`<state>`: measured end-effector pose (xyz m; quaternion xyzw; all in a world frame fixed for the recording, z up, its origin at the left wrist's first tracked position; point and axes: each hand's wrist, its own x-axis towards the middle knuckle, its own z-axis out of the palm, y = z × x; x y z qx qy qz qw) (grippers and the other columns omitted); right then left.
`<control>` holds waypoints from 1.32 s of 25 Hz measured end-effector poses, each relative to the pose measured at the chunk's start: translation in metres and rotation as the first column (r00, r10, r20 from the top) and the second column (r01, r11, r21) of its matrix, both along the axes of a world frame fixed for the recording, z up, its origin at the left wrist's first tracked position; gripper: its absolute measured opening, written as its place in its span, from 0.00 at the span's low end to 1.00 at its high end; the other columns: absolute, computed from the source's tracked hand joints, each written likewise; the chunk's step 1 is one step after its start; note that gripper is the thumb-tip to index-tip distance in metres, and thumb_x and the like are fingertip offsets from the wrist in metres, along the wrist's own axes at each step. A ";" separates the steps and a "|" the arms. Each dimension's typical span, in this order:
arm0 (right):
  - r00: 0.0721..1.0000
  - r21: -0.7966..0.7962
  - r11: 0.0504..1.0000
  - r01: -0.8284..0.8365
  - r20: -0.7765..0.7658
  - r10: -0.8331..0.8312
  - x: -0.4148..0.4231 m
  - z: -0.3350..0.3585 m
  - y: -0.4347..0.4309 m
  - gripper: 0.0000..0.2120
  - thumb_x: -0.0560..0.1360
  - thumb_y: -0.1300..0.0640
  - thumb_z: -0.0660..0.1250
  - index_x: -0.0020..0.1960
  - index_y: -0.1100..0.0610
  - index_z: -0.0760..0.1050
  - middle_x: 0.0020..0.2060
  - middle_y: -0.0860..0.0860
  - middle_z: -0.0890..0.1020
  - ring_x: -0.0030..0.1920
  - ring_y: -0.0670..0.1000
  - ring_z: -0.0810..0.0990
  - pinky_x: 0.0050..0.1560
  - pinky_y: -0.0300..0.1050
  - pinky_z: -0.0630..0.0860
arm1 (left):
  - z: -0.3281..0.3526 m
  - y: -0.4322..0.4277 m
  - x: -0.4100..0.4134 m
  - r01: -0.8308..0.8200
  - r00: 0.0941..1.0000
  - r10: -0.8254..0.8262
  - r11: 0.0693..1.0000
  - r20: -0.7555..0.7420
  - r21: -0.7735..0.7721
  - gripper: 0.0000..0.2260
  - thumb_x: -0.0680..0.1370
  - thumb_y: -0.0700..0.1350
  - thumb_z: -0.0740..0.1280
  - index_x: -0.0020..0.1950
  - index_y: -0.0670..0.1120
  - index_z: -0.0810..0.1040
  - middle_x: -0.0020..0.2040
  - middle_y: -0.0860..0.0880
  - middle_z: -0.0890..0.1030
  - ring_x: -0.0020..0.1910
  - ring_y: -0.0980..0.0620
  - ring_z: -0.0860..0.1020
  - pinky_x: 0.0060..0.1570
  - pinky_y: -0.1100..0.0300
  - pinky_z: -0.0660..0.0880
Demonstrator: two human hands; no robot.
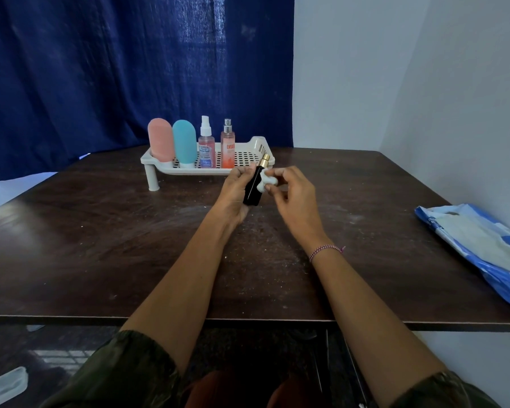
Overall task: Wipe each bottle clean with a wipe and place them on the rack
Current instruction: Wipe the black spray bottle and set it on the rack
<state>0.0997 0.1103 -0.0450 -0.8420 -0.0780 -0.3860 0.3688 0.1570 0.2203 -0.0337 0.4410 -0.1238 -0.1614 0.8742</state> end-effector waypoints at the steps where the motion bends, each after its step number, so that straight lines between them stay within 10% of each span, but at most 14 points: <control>1: 1.000 0.006 1.000 0.000 0.002 0.000 0.000 0.000 0.000 0.11 0.74 0.66 0.67 0.56 0.61 0.76 0.54 0.54 0.77 0.53 0.50 0.78 0.55 0.45 0.78 | 0.000 0.000 0.000 -0.002 1.000 0.002 1.000 0.000 0.002 0.03 0.81 0.43 0.59 0.49 0.44 0.69 0.50 0.44 0.77 0.42 0.52 0.77 0.33 0.63 0.76; 9: 0.997 0.285 0.956 0.066 -0.060 -0.051 0.002 0.001 -0.001 0.13 0.72 0.62 0.71 0.56 0.57 0.77 0.52 0.49 0.80 0.47 0.41 0.77 0.48 0.29 0.76 | 0.000 -0.004 -0.006 0.048 0.999 -0.048 0.998 0.005 0.042 0.12 0.82 0.46 0.56 0.62 0.43 0.71 0.48 0.47 0.79 0.42 0.55 0.78 0.35 0.65 0.77; 18: 0.976 0.719 0.691 -0.075 -0.090 0.200 0.004 0.002 -0.003 0.12 0.72 0.65 0.69 0.55 0.60 0.77 0.48 0.53 0.82 0.49 0.49 0.82 0.46 0.41 0.81 | 0.002 -0.007 -0.013 0.111 0.990 -0.122 0.984 0.072 0.141 0.17 0.83 0.45 0.55 0.70 0.41 0.67 0.45 0.50 0.79 0.34 0.61 0.79 0.33 0.66 0.73; 21: 0.980 0.712 0.700 -0.060 -0.090 0.176 0.005 0.002 -0.005 0.11 0.73 0.64 0.69 0.55 0.60 0.78 0.49 0.53 0.82 0.49 0.49 0.82 0.46 0.39 0.81 | 0.000 -0.006 -0.011 0.082 0.996 -0.089 0.983 0.032 0.166 0.17 0.82 0.47 0.55 0.70 0.44 0.68 0.47 0.50 0.79 0.40 0.57 0.76 0.44 0.61 0.69; 28: 0.992 0.367 0.930 -0.032 -0.104 0.075 0.003 0.001 0.000 0.08 0.73 0.62 0.70 0.52 0.60 0.80 0.50 0.51 0.79 0.50 0.48 0.80 0.50 0.43 0.80 | 0.003 -0.003 -0.012 0.058 0.994 -0.057 0.998 -0.091 0.007 0.18 0.82 0.45 0.56 0.71 0.41 0.67 0.54 0.44 0.79 0.39 0.54 0.78 0.30 0.64 0.76; 33: 0.993 0.407 0.908 0.103 -0.092 -0.072 0.001 0.002 -0.004 0.09 0.71 0.62 0.72 0.51 0.58 0.80 0.47 0.51 0.81 0.47 0.46 0.80 0.50 0.45 0.80 | 0.003 -0.002 -0.014 0.110 0.992 -0.101 0.986 -0.078 0.126 0.17 0.82 0.46 0.56 0.70 0.45 0.68 0.49 0.47 0.79 0.41 0.56 0.77 0.34 0.63 0.73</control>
